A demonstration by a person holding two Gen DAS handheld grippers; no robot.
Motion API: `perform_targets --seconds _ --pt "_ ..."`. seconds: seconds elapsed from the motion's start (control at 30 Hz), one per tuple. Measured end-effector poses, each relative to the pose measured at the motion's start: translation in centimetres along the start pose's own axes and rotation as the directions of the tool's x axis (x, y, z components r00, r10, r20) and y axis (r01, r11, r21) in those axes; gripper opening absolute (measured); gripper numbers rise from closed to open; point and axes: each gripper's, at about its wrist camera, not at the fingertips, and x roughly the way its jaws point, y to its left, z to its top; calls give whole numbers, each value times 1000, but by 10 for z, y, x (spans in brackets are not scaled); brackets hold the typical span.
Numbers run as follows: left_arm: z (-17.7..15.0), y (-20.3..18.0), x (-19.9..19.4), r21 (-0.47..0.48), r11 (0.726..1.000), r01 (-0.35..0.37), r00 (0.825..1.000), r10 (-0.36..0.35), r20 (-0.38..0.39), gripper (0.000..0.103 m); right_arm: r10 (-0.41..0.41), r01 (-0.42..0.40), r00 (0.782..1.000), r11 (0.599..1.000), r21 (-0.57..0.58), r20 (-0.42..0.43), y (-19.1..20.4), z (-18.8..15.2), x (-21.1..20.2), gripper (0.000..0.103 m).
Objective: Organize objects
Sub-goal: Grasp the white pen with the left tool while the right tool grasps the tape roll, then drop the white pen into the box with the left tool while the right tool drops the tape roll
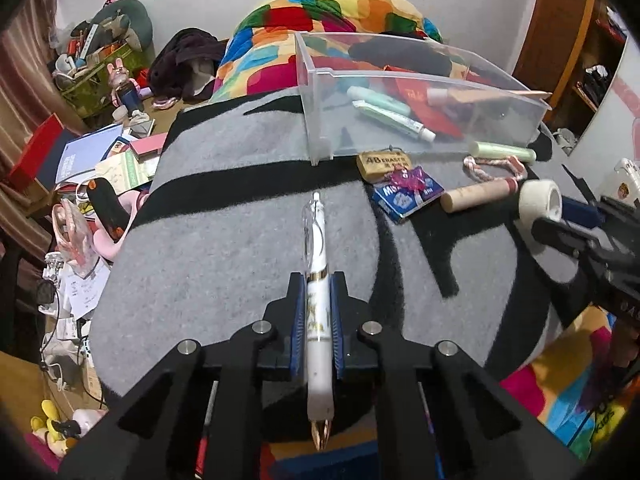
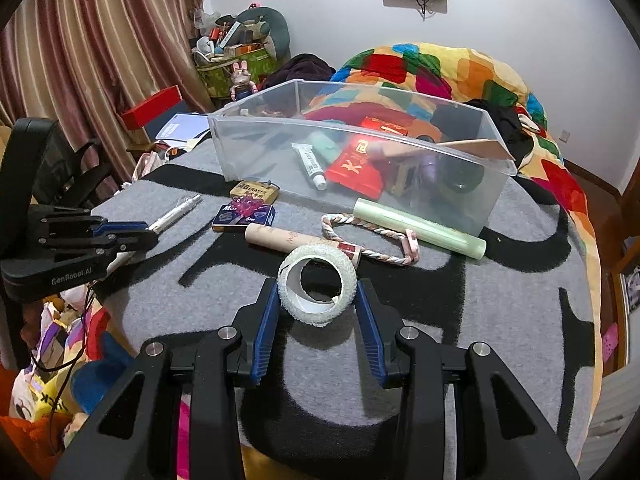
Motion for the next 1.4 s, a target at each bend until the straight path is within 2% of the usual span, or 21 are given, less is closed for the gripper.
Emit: perform_targets --seconds 0.23,0.43,0.67,1.03,1.13,1.3,1.4 --pt "6 -2 6 9 1000 -12 999 12 42 11 -10 10 1000 1000 14 20 -4 4 -8 35" --pt "13 -7 -15 -1 999 50 993 -49 110 10 -32 30 998 999 37 51 -14 18 -17 35" --pt "44 -18 -51 32 994 108 965 -113 237 10 -59 52 993 996 70 99 -28 45 -26 35" --pt "91 -20 -66 23 983 180 934 -178 310 10 -77 62 987 993 102 143 -42 81 -29 35" --pt "104 -18 -76 20 980 199 920 -194 339 10 -75 58 984 993 107 160 -44 91 -29 35" --pt "125 -15 -89 9 979 204 901 -192 389 10 -73 54 983 992 111 170 -46 106 -23 35" --pt "135 -16 -87 -2 983 182 897 -165 411 10 -66 49 986 992 115 153 -46 111 -11 35"
